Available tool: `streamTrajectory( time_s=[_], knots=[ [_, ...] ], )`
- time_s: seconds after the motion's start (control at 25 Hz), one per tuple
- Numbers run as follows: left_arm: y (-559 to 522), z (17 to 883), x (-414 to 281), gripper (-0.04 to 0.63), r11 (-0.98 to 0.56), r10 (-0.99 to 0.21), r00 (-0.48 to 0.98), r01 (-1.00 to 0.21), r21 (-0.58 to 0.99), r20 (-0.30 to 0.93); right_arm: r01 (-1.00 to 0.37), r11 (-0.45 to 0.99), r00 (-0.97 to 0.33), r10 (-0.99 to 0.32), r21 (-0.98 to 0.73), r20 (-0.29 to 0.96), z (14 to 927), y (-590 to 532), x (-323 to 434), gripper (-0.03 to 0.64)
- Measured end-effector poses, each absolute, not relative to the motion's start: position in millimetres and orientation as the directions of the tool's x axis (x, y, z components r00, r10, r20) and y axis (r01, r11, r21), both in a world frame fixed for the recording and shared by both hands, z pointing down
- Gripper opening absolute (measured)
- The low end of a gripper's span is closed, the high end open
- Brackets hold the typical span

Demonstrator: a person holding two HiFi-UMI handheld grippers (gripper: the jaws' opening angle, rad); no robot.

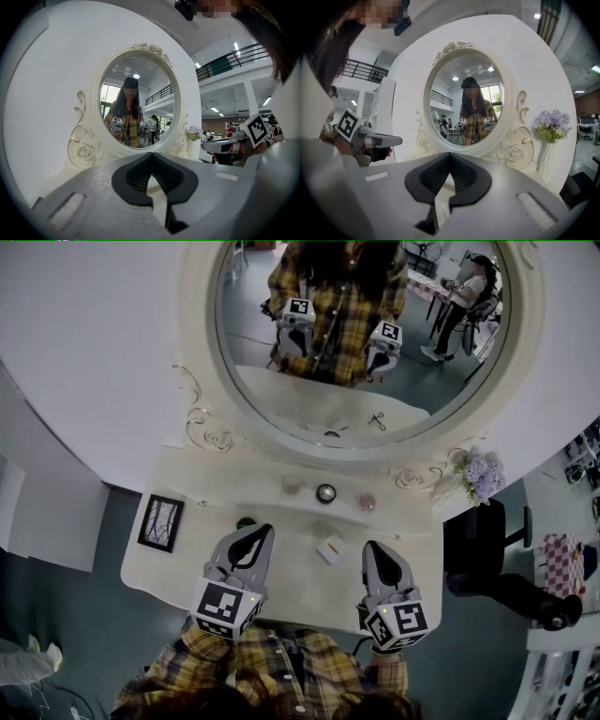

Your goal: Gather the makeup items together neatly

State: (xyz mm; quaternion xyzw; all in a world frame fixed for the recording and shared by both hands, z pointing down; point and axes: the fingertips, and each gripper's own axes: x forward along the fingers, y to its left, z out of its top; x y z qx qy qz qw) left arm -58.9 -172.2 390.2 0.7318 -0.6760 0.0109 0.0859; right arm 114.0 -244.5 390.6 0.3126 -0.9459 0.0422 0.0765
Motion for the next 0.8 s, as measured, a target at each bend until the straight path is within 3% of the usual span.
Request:
streamTrajectory(
  time_s=[0.8],
  knots=[
    [-175.0, 391.2, -62.5, -0.006, -0.068, -0.988, 0.083, -0.991, 0.112, 0.133, -0.603, 0.798, -0.786, -0.591, -0.016, 0.183, 392.6, -247.0, 111.9, 0.005]
  ],
)
